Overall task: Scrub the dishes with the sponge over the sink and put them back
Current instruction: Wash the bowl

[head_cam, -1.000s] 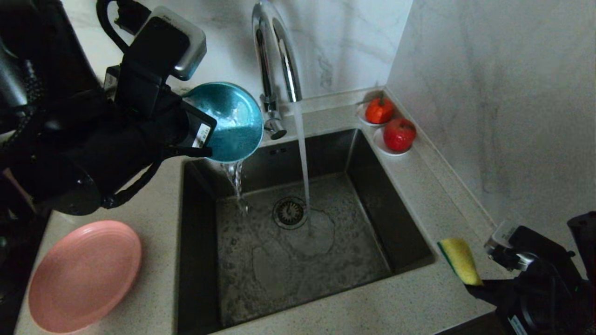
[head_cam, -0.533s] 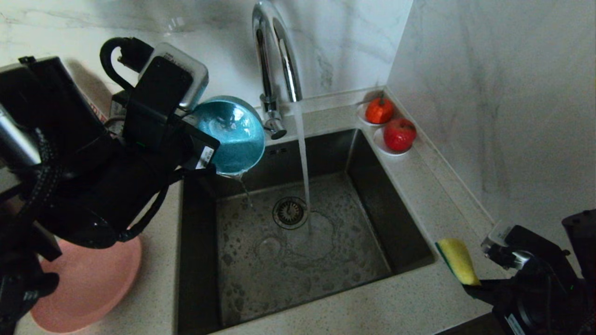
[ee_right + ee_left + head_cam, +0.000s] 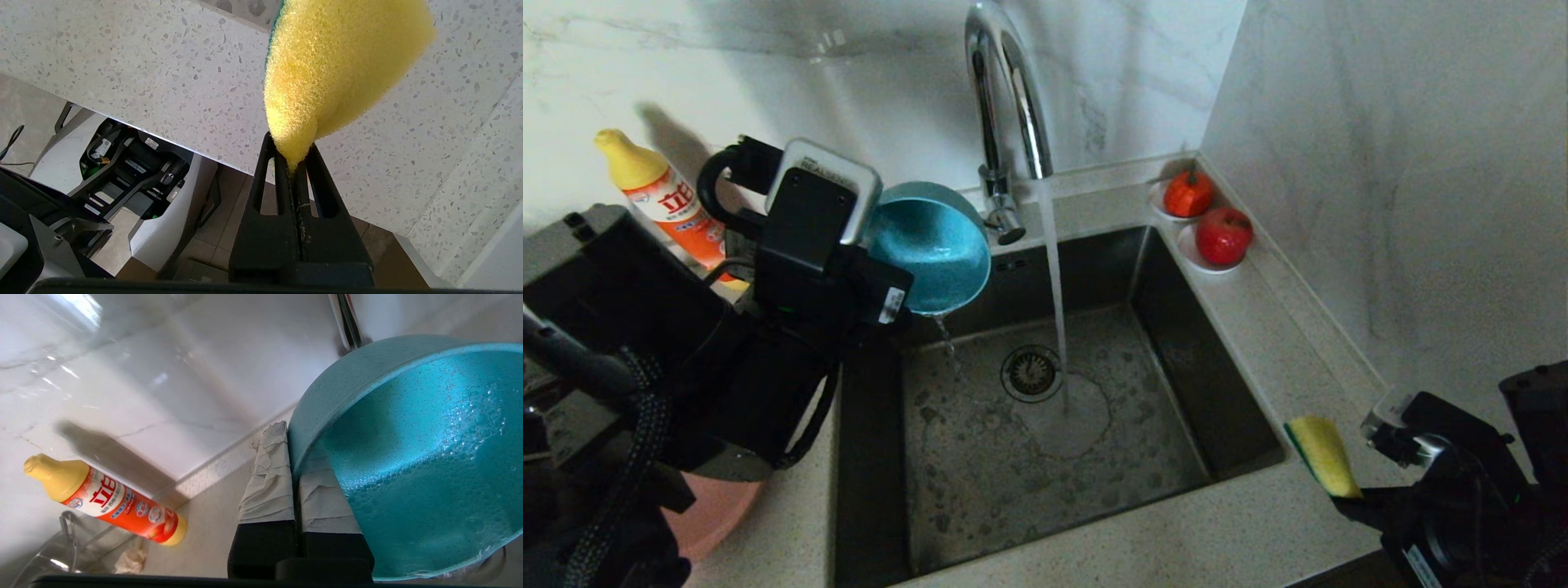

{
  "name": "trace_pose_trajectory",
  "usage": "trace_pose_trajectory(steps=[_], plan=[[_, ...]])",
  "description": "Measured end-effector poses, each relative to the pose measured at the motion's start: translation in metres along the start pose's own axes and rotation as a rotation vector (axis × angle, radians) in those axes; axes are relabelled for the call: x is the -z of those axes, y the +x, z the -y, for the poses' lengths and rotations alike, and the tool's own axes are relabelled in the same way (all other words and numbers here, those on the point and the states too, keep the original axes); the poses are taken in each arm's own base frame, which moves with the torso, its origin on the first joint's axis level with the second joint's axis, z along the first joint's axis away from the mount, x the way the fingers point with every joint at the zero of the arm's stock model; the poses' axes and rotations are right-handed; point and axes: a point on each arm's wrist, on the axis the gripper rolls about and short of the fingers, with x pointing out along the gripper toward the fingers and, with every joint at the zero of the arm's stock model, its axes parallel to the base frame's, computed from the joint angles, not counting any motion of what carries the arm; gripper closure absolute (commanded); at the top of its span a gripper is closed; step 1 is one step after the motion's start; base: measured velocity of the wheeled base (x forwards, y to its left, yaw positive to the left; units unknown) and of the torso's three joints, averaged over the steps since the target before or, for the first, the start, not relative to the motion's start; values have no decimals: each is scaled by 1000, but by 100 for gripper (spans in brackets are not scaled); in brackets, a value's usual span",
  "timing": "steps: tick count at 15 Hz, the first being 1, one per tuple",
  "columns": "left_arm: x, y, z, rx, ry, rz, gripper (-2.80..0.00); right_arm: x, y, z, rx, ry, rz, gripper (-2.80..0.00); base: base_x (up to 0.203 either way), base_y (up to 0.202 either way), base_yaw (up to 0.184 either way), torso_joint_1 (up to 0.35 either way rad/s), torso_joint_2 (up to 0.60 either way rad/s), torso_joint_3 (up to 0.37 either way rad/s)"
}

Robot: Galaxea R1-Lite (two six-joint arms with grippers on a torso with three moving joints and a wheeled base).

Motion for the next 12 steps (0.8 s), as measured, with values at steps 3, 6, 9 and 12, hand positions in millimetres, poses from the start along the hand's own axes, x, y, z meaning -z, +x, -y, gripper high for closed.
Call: trace_pose_trajectory(steps=[3, 6, 9, 12], plan=[[9, -2, 6, -34, -24, 38, 0, 0, 1, 0, -1, 0, -5, 0, 0, 0, 0, 0, 0, 0], [16, -6, 10, -41, -29, 49, 0, -2, 5, 1, 3, 0, 6, 0, 0, 0, 0, 0, 0, 0], [19, -6, 14, -28, -15, 47, 0, -3, 8, 1, 4, -2, 16, 0, 0, 0, 0, 0, 0, 0], [22, -9, 15, -16, -9, 37, 0, -3, 9, 1, 3, -1, 11, 0, 0, 0, 0, 0, 0, 0]])
